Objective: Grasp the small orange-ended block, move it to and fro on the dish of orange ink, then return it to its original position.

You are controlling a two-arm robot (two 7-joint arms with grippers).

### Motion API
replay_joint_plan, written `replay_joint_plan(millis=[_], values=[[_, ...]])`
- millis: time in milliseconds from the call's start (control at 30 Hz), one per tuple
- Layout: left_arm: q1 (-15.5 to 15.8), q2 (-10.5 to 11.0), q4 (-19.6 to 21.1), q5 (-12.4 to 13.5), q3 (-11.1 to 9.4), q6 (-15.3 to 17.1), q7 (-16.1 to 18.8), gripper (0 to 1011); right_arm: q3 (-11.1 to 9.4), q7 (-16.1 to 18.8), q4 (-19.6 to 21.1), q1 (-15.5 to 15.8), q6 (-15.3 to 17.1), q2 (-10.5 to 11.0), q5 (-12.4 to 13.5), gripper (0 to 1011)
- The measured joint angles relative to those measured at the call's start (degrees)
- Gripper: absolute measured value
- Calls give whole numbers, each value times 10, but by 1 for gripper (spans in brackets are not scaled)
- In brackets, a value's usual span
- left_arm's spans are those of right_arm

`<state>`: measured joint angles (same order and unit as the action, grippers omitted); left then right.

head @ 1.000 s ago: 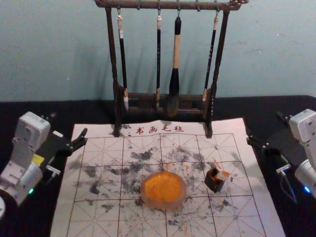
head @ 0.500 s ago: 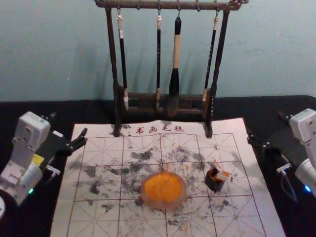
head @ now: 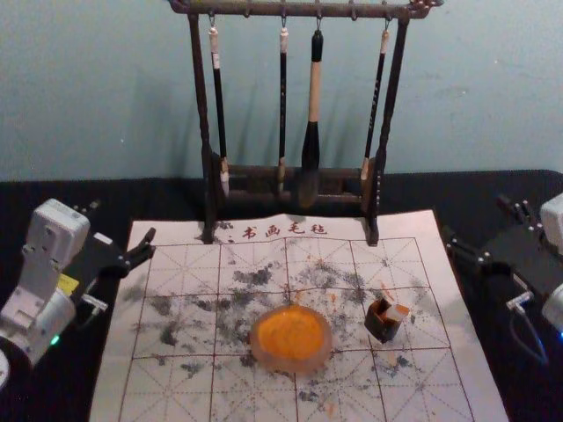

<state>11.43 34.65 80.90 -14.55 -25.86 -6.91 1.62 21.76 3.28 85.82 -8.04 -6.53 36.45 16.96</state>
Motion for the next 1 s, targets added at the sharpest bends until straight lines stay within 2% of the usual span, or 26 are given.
replay_joint_plan(millis=[133, 367, 467, 500, 567, 767, 1000], values=[[0, 0, 0, 0, 0, 0, 0, 1001, -21, 42, 42, 38, -17, 28, 31, 1000], [0, 0, 0, 0, 0, 0, 0, 1001, -43, 115, 88, 92, -59, 69, 70, 1000], [0, 0, 0, 0, 0, 0, 0, 1001, -47, 147, 99, 110, -70, 83, 82, 1000], [0, 0, 0, 0, 0, 0, 0, 1001, -47, 147, 99, 110, -70, 83, 82, 1000], [0, 0, 0, 0, 0, 0, 0, 1001, -47, 174, 104, 122, -76, 93, 90, 1000], [0, 0, 0, 0, 0, 0, 0, 1001, -41, 224, 102, 130, -78, 106, 95, 1000], [0, 0, 0, 0, 0, 0, 0, 1001, -28, 259, 84, 115, -64, 102, 87, 1000]])
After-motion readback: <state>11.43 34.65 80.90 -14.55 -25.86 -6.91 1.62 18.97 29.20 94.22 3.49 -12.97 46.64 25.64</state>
